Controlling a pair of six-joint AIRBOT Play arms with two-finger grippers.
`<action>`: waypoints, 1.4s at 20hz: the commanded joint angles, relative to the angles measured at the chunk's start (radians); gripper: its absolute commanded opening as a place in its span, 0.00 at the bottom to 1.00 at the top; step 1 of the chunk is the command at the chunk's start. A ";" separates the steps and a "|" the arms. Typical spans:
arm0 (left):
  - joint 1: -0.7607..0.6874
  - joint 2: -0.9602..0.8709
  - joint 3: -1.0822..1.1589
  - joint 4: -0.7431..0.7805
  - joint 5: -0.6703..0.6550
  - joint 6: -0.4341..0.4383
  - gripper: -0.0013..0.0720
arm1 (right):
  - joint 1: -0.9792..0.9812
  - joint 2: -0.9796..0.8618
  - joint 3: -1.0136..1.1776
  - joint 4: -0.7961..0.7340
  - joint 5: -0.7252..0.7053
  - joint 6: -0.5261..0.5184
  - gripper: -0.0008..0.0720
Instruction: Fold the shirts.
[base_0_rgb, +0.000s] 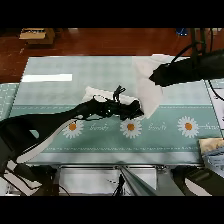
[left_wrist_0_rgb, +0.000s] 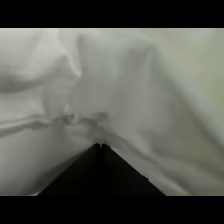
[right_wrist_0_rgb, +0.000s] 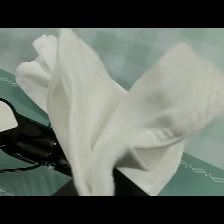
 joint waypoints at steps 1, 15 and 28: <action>-0.030 -0.035 0.028 -0.020 0.030 -0.037 0.04 | 0.038 0.035 0.001 -0.024 -0.013 0.040 0.07; 0.555 0.550 0.041 0.674 -0.248 -0.083 0.04 | 0.151 -0.146 0.000 -0.166 -0.144 0.065 0.07; 0.998 0.922 0.040 0.720 -0.423 -0.105 0.04 | 0.444 -0.635 0.000 0.029 -0.774 0.218 0.09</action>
